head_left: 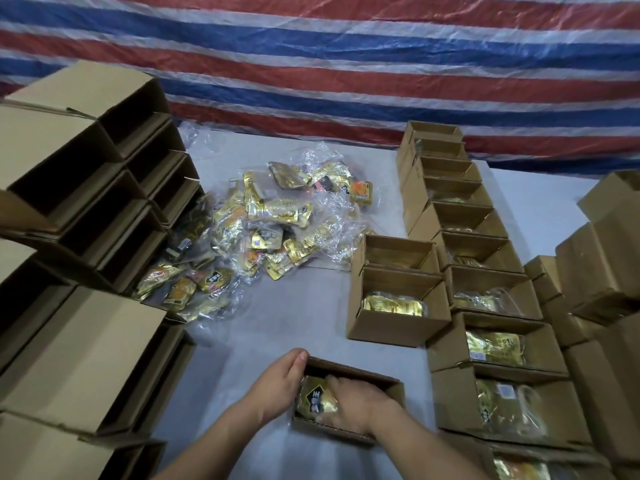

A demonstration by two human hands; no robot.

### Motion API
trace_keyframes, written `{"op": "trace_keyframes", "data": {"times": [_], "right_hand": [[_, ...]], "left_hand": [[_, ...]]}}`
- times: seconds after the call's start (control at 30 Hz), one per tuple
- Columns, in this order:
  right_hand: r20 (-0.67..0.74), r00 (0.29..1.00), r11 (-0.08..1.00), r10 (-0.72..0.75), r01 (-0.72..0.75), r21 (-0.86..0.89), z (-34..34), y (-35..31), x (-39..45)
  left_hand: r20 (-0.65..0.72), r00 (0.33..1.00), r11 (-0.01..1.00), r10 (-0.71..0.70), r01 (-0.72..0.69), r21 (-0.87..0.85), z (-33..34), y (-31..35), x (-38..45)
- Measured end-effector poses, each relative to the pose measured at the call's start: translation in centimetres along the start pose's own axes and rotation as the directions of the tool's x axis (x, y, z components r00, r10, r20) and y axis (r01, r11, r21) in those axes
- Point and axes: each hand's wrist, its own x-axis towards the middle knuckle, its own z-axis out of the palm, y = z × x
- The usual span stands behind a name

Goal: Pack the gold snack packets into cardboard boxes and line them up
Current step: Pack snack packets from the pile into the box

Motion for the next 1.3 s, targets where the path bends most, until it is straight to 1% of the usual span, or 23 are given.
{"op": "trace_keyframes", "data": {"times": [0.07,0.13,0.17,0.27,0.3,0.33,0.37,0.43,0.47,0.6,0.67,0.7,0.77,0.83,0.87,0.93,1.0,1.07,1.1,1.13,1.2,1.23,1.3], "right_hand": [[0.090,0.995,0.999,0.046,-0.046,0.005,0.9,0.1,0.2],[0.126,0.990,0.989,0.070,-0.085,0.121,1.3,0.0,-0.1],[0.095,0.994,0.980,0.057,-0.074,0.186,1.2,0.1,-0.3],[-0.112,0.993,0.947,0.028,0.010,0.322,0.8,0.9,-1.1],[-0.148,0.988,0.933,0.039,0.017,0.361,0.5,1.1,-1.4],[-0.144,0.988,0.918,0.056,0.006,0.395,0.1,1.1,-1.6],[-0.083,0.995,0.907,0.063,-0.022,0.420,-0.3,1.0,-1.8],[0.080,0.995,0.919,0.059,-0.086,0.386,-0.4,0.5,-1.3],[0.124,0.989,0.928,0.081,-0.121,0.354,-0.4,0.1,-1.0],[0.207,0.966,0.907,0.154,-0.221,0.358,-1.0,-1.3,-0.6],[0.237,0.960,0.890,0.150,-0.236,0.391,-1.2,-1.6,-1.3],[0.224,0.965,0.893,0.133,-0.215,0.396,-1.3,-1.6,-1.8],[0.128,0.988,0.913,0.081,-0.126,0.389,-1.6,-1.4,-3.1],[-0.043,0.997,0.909,0.062,-0.039,0.414,-2.4,-0.8,-4.5],[-0.152,0.984,0.892,0.094,-0.015,0.451,-3.1,-0.4,-5.2],[-0.338,0.925,0.826,0.173,0.051,0.562,-4.8,0.7,-6.2],[-0.428,0.870,0.723,0.244,0.131,0.679,-6.9,1.7,-6.5],[-0.488,0.820,0.643,0.301,0.203,0.738,-9.0,2.6,-6.4],[-0.522,0.787,0.618,0.328,0.239,0.749,-10.0,3.0,-6.1],[-0.558,0.749,0.604,0.357,0.270,0.750,-11.0,3.4,-5.8],[-0.596,0.685,0.574,0.419,0.309,0.758,-13.2,4.1,-5.2],[-0.605,0.658,0.549,0.448,0.332,0.767,-14.2,4.4,-5.0],[-0.617,0.617,0.505,0.489,0.376,0.777,-16.0,4.8,-4.5]], "left_hand": [[0.027,1.000,0.999,-0.007,0.006,0.038,0.0,0.1,-0.1],[0.043,0.999,0.998,-0.005,0.003,0.062,0.0,0.3,-0.3],[0.039,0.999,0.998,-0.004,0.002,0.061,0.0,0.4,-0.4],[0.022,1.000,0.999,-0.006,0.005,0.036,-0.1,0.5,-0.6],[0.021,1.000,1.000,-0.004,0.003,0.030,-0.1,0.6,-0.6],[0.019,1.000,1.000,-0.002,0.002,0.025,0.0,0.7,-0.7],[0.014,1.000,1.000,-0.004,0.004,0.020,0.0,0.8,-0.7],[0.002,1.000,1.000,-0.013,0.013,0.016,0.2,0.7,-0.8],[-0.004,1.000,1.000,-0.014,0.014,0.024,0.3,0.6,-0.8],[-0.006,1.000,0.999,-0.005,0.006,0.044,0.4,0.6,-1.0],[-0.008,1.000,0.999,-0.010,0.010,0.048,0.4,0.8,-1.1],[-0.008,1.000,0.999,-0.011,0.011,0.052,0.3,0.8,-1.1],[0.016,1.000,0.998,-0.016,0.015,0.056,0.1,1.1,-1.1],[0.033,0.998,0.997,-0.052,0.050,0.059,-0.2,1.3,-0.9],[0.030,0.997,0.996,-0.071,0.069,0.056,-0.6,1.6,-0.5],[-0.003,0.997,0.994,-0.072,0.072,0.077,-1.4,2.5,1.1],[-0.054,0.998,0.980,-0.031,0.041,0.196,-2.5,4.0,4.0],[-0.080,0.995,0.935,0.064,-0.032,0.353,-3.4,6.1,7.6],[-0.079,0.989,0.892,0.127,-0.079,0.444,-3.8,7.3,9.6],[-0.069,0.978,0.825,0.198,-0.128,0.551,-4.2,8.3,11.7],[-0.021,0.944,0.629,0.329,-0.202,0.750,-4.5,10.1,16.0],[0.009,0.932,0.537,0.363,-0.218,0.815,-4.5,10.8,18.2],[0.068,0.921,0.381,0.384,-0.225,0.897,-4.2,11.5,22.3]]}}
